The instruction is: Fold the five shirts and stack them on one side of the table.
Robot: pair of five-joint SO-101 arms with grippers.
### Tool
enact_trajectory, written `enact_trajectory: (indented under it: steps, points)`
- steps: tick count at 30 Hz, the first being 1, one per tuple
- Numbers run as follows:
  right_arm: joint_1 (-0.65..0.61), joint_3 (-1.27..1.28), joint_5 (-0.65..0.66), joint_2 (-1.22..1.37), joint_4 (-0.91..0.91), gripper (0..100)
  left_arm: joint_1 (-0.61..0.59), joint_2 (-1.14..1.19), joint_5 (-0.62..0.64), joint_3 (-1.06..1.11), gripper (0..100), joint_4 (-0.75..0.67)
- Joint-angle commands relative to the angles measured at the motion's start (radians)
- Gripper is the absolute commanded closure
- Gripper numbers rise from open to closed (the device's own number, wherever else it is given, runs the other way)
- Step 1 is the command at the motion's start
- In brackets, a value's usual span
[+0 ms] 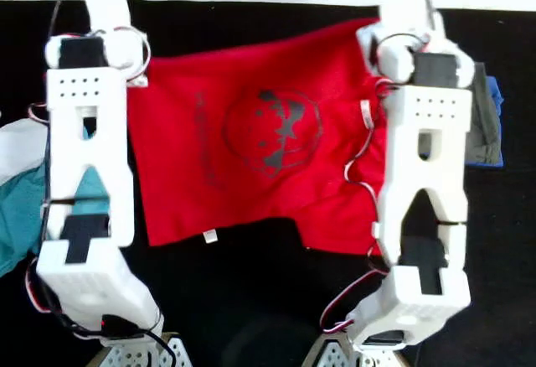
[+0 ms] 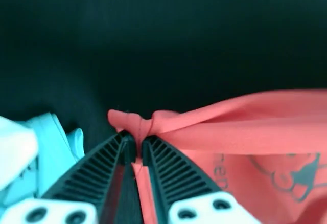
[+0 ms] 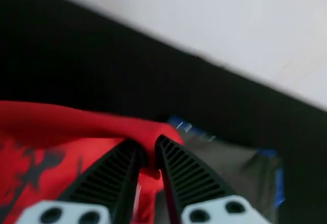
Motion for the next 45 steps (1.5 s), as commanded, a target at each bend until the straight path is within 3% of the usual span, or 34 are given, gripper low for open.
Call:
enact_trajectory:
  steps: [1,6,12,17,25,28,32,37,45]
  points:
    - [-0.039,0.019,-0.011,0.041,0.018,99.3,-0.015,0.050,0.002,-0.042,99,0.031]
    - [-0.048,0.044,-0.011,0.093,0.050,99.3,-0.015,0.087,0.002,-0.048,99,0.143]
    - [-0.028,0.050,-0.008,-0.059,0.364,99.3,-0.015,0.085,0.000,-0.050,99,0.396]
    - [-0.007,0.053,-0.006,-0.124,0.518,99.3,-0.016,0.085,-0.040,-0.039,99,0.532]
    - [-0.005,0.056,-0.005,-0.127,0.680,99.3,0.021,-0.131,-0.044,0.232,99,0.523]
    - [0.002,0.134,-0.006,-0.150,0.691,99.2,0.022,-0.237,-0.044,0.401,99,0.420]
    - [0.058,0.441,-0.005,-0.303,0.556,99.2,0.025,-0.325,-0.043,0.621,99,0.276]
    - [0.124,0.883,0.083,-0.598,0.325,99.2,0.076,-0.374,-0.041,0.788,99,0.210]
    - [0.222,0.955,0.164,-0.691,0.318,99.2,0.128,-0.397,-0.038,0.854,99,0.180]
